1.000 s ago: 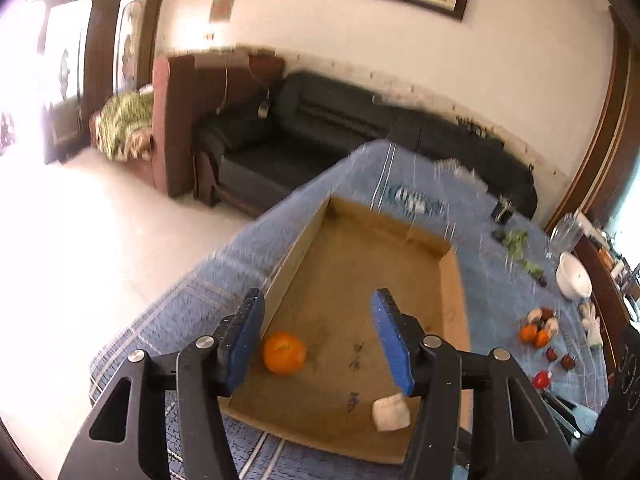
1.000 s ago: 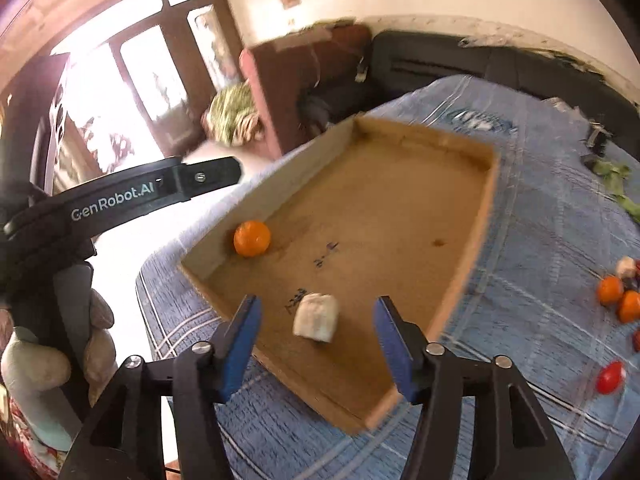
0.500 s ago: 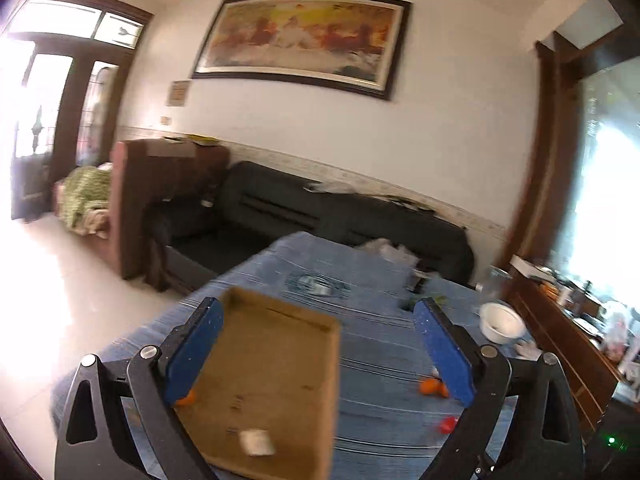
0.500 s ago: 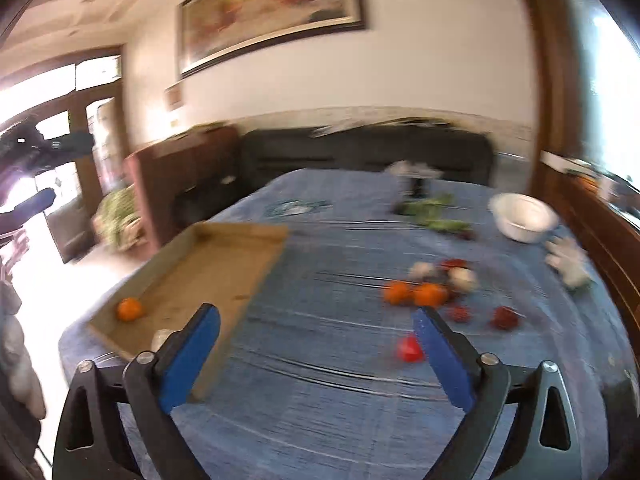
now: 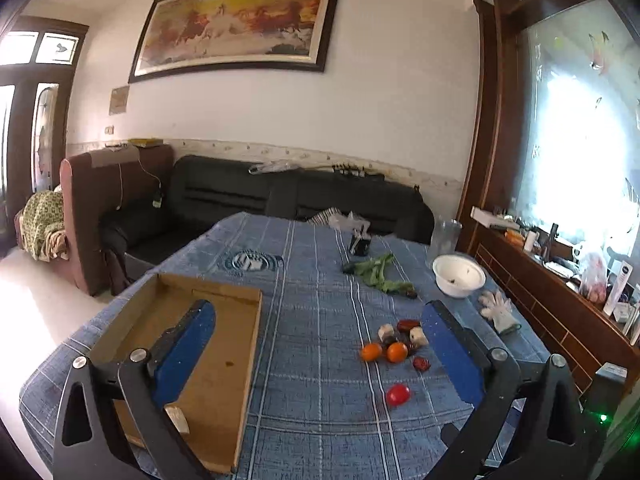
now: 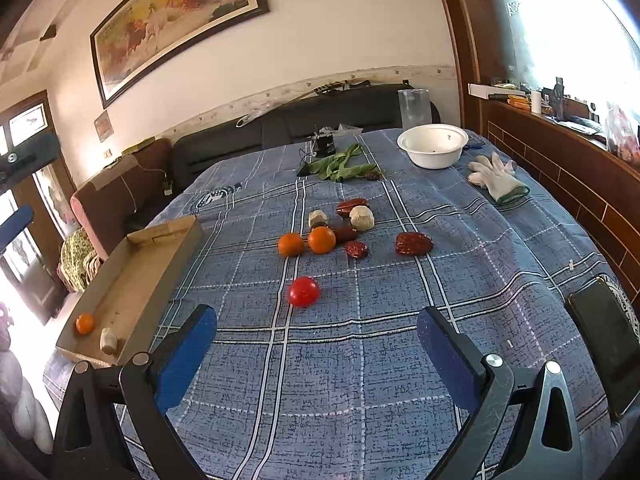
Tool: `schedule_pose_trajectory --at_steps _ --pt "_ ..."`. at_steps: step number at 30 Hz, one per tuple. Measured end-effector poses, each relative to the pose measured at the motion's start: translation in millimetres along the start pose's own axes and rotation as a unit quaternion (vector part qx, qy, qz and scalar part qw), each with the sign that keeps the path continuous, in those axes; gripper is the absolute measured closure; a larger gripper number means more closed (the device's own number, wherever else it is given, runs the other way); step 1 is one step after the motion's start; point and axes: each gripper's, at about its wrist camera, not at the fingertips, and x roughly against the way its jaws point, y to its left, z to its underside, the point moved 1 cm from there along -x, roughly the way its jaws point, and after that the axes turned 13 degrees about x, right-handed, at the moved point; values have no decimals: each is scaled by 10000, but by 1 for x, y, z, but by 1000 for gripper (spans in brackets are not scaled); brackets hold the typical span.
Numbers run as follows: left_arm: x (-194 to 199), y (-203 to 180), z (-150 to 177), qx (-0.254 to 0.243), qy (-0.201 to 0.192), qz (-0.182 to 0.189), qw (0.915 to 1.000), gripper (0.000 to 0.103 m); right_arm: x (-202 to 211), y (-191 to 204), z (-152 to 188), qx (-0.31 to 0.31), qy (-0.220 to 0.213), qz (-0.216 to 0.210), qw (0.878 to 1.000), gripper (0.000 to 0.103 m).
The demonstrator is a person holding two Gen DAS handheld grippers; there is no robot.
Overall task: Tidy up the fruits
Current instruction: 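Withdraw both open tools from the cardboard box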
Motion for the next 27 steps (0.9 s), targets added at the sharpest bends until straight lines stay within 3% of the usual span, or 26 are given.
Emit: schedule_pose_trajectory --at_steps 27 --pt "-4 19 22 245 119 -19 9996 0 -16 2 20 2 246 52 9997 1"
